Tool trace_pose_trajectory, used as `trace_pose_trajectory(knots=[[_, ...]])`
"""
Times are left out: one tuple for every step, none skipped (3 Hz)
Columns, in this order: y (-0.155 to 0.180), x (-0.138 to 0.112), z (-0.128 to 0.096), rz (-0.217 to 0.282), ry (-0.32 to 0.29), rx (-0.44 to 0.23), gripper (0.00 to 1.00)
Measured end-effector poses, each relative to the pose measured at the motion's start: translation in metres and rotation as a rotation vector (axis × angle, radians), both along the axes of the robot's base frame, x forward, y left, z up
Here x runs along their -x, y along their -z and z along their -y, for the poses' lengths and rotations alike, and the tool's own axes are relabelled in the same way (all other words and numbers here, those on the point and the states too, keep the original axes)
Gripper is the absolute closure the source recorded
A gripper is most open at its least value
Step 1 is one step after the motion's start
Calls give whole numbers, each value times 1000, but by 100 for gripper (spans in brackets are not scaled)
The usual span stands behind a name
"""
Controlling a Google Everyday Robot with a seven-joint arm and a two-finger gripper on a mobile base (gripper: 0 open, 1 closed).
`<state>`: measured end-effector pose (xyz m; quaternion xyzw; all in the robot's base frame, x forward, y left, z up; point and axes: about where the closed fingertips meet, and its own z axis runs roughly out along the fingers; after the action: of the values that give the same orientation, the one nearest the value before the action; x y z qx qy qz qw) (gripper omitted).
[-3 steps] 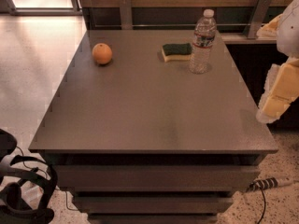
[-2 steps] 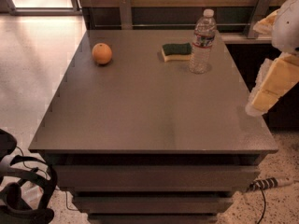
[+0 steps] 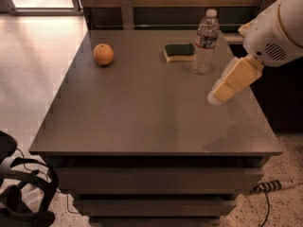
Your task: Pick orange
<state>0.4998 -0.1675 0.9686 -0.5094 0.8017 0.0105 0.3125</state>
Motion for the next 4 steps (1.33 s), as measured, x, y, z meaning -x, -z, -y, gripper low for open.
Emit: trace_pose_trajectory(knots=[[18, -32, -36, 35, -27, -165, 0], [27, -62, -82, 56, -86, -319, 0], [26, -61, -82, 56, -85, -315, 0], [31, -71, -95, 38, -101, -329, 0]])
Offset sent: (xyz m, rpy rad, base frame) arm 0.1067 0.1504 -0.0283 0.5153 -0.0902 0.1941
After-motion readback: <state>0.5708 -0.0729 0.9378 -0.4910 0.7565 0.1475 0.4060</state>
